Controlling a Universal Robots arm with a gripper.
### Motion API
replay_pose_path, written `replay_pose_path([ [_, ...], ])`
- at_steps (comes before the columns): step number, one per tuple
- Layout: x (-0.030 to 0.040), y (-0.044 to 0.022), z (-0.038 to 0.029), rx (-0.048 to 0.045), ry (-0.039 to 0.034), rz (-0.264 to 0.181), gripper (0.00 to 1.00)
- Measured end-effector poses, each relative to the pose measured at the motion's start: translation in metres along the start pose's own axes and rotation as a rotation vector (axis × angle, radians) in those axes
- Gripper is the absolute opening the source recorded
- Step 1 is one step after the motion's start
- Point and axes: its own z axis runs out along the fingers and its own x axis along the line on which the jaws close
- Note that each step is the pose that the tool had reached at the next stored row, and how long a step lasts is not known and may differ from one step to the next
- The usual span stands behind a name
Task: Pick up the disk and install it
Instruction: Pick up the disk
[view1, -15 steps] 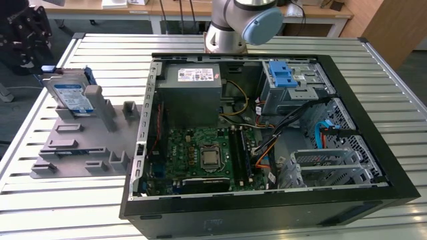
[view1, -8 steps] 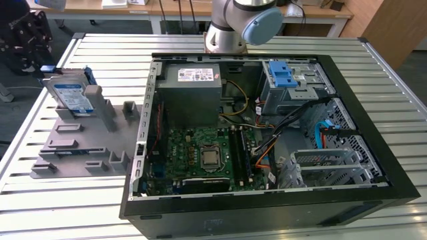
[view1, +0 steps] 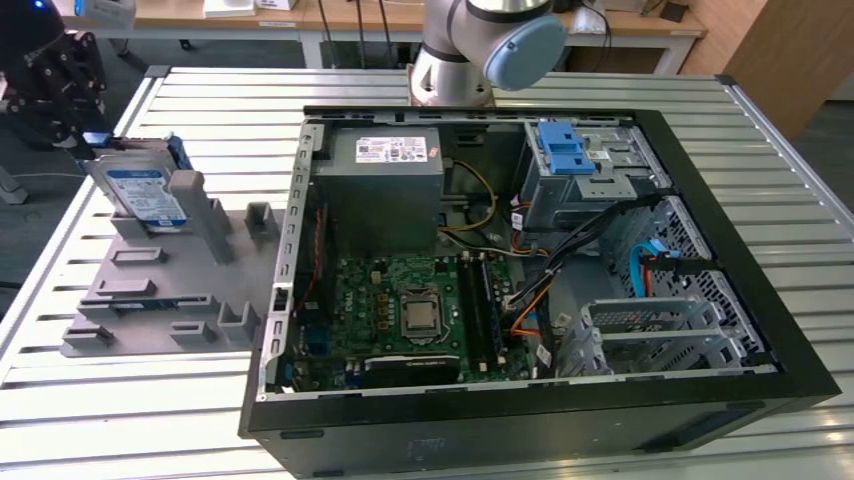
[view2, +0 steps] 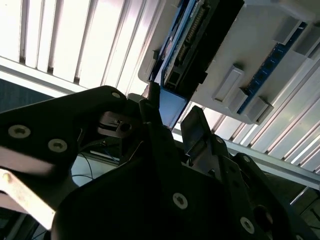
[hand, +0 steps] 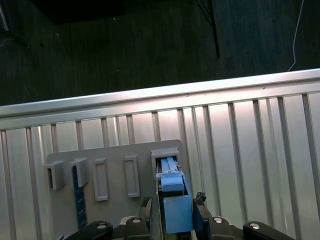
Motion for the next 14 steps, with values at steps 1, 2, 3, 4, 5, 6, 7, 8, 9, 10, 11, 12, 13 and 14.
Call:
replay_pose_path([
  [1,0.0000,0.0001,0.0008,0.0000,0.0000,0.000,0.44],
  [2,0.0000,0.0001,0.0015,-0.0001,0.0001,0.000,0.44],
  [3,0.0000,0.0001,0.0022,-0.0001,0.0000,0.000,0.44],
  [4,-0.0001,0.0001,0.0028,-0.0001,0.0001,0.000,0.44],
  [5,-0.0003,0.0002,0.0034,-0.0002,0.0001,0.000,0.44],
  [6,-0.0006,0.0002,0.0039,-0.0002,0.0002,0.000,0.44],
  [7,-0.0008,0.0002,0.0043,-0.0001,0.0001,0.000,0.44],
  [8,-0.0009,0.0002,0.0047,0.0000,0.0000,0.000,0.44],
  [9,-0.0010,0.0003,0.0048,-0.0001,0.0000,0.000,0.44],
  [10,-0.0013,0.0003,0.0050,0.0001,-0.0001,0.000,0.44],
  [11,-0.0017,0.0004,0.0051,0.0001,0.0000,0.000,0.44],
  [12,-0.0021,0.0004,0.0051,0.0000,0.0001,0.000,0.44],
  [13,-0.0022,0.0004,0.0053,0.0000,0.0001,0.000,0.45],
  [14,-0.0023,0.0004,0.0055,-0.0001,0.0002,0.000,0.45],
])
